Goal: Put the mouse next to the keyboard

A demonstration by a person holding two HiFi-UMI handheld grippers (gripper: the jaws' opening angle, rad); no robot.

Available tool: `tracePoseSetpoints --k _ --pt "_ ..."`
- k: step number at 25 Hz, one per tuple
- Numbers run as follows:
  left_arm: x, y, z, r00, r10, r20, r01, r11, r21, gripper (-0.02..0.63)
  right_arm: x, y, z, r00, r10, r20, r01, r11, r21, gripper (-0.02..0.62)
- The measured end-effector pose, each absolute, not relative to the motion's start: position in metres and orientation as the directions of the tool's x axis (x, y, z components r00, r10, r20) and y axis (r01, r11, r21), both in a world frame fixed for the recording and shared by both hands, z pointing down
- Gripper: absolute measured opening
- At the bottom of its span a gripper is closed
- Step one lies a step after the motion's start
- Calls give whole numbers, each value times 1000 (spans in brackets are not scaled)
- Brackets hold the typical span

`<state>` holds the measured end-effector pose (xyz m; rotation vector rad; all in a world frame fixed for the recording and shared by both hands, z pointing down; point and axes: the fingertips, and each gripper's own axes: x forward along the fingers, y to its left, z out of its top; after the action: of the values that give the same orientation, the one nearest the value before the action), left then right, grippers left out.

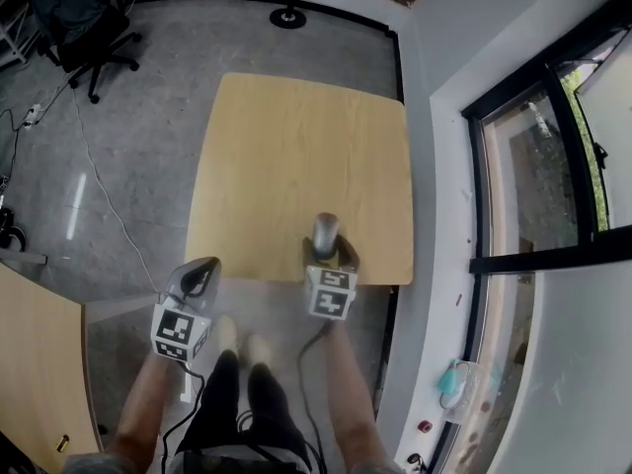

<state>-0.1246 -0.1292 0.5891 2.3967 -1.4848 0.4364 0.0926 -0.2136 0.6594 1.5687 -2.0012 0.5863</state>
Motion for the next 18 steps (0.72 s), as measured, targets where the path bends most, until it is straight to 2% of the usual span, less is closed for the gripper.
tracePoseSetpoints --k 18 --pt "-53 -142 592 503 -765 404 -853 -515 86 -2 192 -206 665 -78 -758 648 -995 102 -1 319"
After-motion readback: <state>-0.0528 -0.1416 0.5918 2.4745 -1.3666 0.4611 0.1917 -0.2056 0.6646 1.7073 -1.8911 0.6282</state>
